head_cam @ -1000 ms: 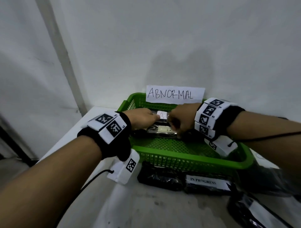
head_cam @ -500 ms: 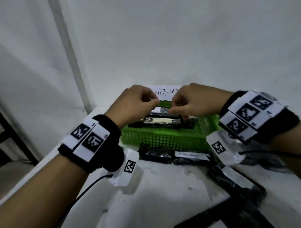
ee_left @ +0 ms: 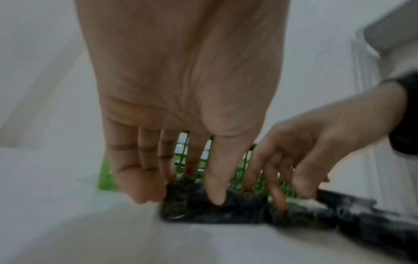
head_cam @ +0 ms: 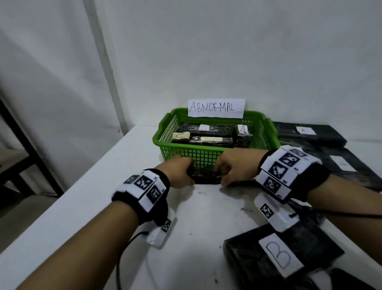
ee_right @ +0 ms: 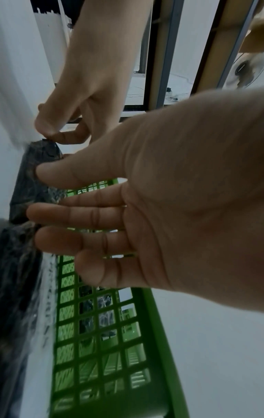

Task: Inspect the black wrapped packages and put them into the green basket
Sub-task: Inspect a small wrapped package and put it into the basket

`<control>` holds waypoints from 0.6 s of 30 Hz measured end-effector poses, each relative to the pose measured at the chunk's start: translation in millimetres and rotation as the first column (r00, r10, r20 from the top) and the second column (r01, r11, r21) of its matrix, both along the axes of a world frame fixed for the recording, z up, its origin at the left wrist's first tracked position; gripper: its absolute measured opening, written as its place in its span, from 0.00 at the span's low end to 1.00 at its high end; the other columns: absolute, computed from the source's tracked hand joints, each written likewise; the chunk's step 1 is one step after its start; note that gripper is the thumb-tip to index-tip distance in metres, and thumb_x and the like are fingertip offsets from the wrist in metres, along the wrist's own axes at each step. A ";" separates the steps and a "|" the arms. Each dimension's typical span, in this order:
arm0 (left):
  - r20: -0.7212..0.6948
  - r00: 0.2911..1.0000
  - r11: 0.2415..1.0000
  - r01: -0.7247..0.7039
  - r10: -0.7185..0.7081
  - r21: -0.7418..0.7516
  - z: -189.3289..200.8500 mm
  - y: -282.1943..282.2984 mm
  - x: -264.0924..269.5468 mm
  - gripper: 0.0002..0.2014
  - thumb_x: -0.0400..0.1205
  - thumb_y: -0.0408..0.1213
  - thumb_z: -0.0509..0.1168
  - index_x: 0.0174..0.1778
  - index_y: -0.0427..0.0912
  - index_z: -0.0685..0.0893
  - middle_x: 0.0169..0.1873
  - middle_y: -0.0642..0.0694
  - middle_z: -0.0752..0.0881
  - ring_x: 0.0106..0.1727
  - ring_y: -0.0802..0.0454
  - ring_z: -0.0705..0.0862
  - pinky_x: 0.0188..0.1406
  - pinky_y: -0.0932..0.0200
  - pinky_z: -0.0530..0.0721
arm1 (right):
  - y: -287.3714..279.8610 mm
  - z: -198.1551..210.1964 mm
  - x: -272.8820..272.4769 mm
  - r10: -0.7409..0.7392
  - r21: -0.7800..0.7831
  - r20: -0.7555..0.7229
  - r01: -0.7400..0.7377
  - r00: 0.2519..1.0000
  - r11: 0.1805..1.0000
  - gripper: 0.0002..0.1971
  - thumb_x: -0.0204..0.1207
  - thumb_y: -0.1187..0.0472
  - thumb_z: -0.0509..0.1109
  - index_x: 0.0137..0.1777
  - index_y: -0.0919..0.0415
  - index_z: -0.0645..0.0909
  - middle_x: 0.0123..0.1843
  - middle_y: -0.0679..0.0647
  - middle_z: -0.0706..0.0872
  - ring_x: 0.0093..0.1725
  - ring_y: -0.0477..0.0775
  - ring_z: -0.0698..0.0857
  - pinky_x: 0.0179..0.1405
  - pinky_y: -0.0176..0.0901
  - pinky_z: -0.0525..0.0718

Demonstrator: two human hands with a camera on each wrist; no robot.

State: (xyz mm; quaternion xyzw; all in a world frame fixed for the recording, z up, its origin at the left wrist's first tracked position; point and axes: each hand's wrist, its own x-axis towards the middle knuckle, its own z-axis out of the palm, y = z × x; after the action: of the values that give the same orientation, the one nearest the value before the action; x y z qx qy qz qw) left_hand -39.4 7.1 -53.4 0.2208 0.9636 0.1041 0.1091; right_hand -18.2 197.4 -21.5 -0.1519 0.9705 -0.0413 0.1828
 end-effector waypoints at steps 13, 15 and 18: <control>0.297 0.953 0.669 -0.260 0.061 0.696 57.3 -39.4 32.1 0.20 0.89 0.52 0.56 0.57 0.40 0.86 0.44 0.44 0.86 0.42 0.50 0.85 0.46 0.50 0.86 | 19.3 31.4 49.6 -0.148 -0.631 -0.312 -0.088 0.938 0.771 0.21 0.72 0.53 0.82 0.64 0.40 0.81 0.57 0.37 0.87 0.52 0.39 0.87 0.54 0.40 0.84; 0.250 0.968 0.613 -0.211 0.023 0.761 66.9 -26.3 33.9 0.23 0.89 0.56 0.53 0.58 0.42 0.86 0.44 0.46 0.86 0.38 0.50 0.84 0.42 0.52 0.84 | 26.8 29.9 50.2 -0.278 -0.811 -0.293 -0.084 0.915 0.579 0.16 0.75 0.60 0.80 0.61 0.50 0.84 0.48 0.45 0.90 0.42 0.44 0.89 0.43 0.42 0.85; 0.187 0.977 0.463 -0.119 -0.103 0.878 73.8 0.3 35.3 0.20 0.87 0.52 0.58 0.65 0.42 0.83 0.45 0.50 0.88 0.39 0.52 0.86 0.35 0.58 0.84 | 40.3 30.4 50.9 -0.400 -0.947 -0.169 -0.036 0.901 0.319 0.11 0.79 0.68 0.73 0.60 0.60 0.83 0.39 0.51 0.89 0.34 0.52 0.86 0.30 0.42 0.83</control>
State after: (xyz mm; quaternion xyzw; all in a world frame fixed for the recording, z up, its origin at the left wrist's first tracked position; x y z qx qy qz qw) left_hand -4.1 7.4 20.4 0.2282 0.7531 0.6117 0.0813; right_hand 32.7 237.7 8.9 -0.1205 0.7949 -0.5798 -0.1321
